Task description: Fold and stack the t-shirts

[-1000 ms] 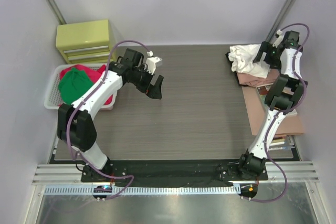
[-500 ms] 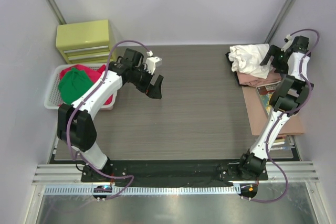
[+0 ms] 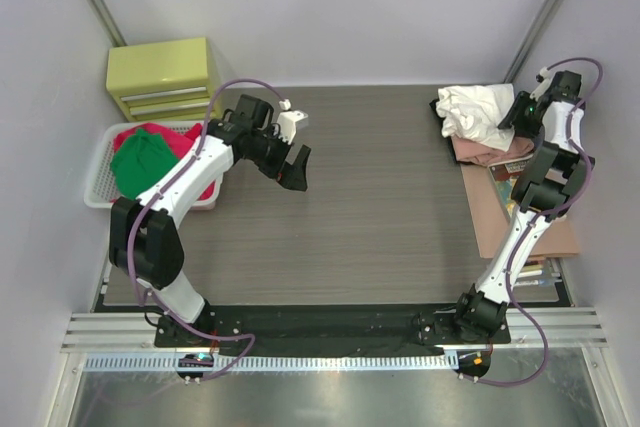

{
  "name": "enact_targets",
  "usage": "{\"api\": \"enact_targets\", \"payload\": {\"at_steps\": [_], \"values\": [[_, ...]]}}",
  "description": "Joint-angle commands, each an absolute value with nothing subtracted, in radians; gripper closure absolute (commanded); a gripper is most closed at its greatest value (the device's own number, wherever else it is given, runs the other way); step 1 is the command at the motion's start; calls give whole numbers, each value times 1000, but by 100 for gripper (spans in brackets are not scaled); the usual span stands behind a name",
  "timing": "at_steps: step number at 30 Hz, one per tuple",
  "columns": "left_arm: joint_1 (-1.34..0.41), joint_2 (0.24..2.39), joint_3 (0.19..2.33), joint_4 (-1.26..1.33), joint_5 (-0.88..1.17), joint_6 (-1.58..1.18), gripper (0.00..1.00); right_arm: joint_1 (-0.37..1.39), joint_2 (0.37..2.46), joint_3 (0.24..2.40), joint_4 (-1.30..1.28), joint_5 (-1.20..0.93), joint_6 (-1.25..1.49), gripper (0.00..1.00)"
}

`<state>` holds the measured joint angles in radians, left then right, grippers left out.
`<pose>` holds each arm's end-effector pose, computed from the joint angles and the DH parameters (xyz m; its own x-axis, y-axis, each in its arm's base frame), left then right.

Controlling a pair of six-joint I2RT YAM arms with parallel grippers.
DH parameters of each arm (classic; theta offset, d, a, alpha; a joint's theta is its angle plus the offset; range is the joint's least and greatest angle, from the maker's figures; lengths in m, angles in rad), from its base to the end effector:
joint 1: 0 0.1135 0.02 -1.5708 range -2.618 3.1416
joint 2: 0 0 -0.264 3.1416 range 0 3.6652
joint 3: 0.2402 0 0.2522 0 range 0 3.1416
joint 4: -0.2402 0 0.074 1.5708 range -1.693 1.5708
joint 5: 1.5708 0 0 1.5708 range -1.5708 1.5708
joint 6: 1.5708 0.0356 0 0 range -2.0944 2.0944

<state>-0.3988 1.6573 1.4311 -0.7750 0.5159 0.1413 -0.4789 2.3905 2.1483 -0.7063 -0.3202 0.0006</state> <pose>0.3172 -0.1527 0.2916 -0.6862 0.4221 -0.5924 0.6864 0.6453 -0.3353 0.4738 -0.2334 0.2056 -0.7210 0.3750 -0.5828 0.2750 0.9267 0.2561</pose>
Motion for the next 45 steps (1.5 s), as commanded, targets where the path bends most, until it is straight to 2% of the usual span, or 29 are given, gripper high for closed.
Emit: {"api": "enact_targets", "payload": {"at_steps": [1,3,4,12,13,14,15,16,17,19,27,30,31,32,33,37,41,45], "values": [[-394,1637,1442,-762,528,156,0,-482,2333,2161,-703,-285,-15,75],[-396,1637,1440,-761,528,156,0,-482,2333,2157,-703,-281,-17,86],[-396,1635,1440,-761,528,158,0,-483,2329,2155,-703,-276,-17,99],[-394,1638,1434,-759,534,160,0,-482,2273,2164,-715,-278,-37,99],[-394,1638,1433,-759,535,160,0,-482,2269,2166,-715,-279,-41,95],[-394,1637,1433,-759,537,158,0,-482,2266,2174,-721,-278,-46,82],[-396,1635,1431,-758,538,161,0,-482,2261,2178,-724,-276,-51,64],[-396,1634,1433,-758,538,161,0,-482,2258,2178,-733,-279,-61,32],[-396,1632,1431,-759,538,160,0,-482,2253,2169,-735,-278,-63,21],[-394,1628,1430,-758,538,161,0,-482,2226,2146,-735,-276,-74,14],[-396,1626,1407,-742,526,169,0,-465,1905,1804,-633,-391,-112,13],[-394,1647,1414,-742,526,164,0,-398,1815,1711,-679,-408,-159,17],[-396,1661,1417,-744,526,163,0,-378,1793,1685,-680,-400,-169,31],[-396,1667,1427,-750,526,163,0,-359,1764,1640,-672,-385,-170,63],[-396,1672,1430,-753,529,161,0,-330,1752,1622,-632,-347,-151,98],[-396,1671,1431,-755,529,161,0,-308,1808,1675,-620,-336,-103,99],[-396,1663,1430,-755,517,164,0,-288,1953,1859,-692,-334,-78,99],[-394,1648,1408,-746,514,173,0,-279,2049,1942,-699,-308,-57,99]]}}
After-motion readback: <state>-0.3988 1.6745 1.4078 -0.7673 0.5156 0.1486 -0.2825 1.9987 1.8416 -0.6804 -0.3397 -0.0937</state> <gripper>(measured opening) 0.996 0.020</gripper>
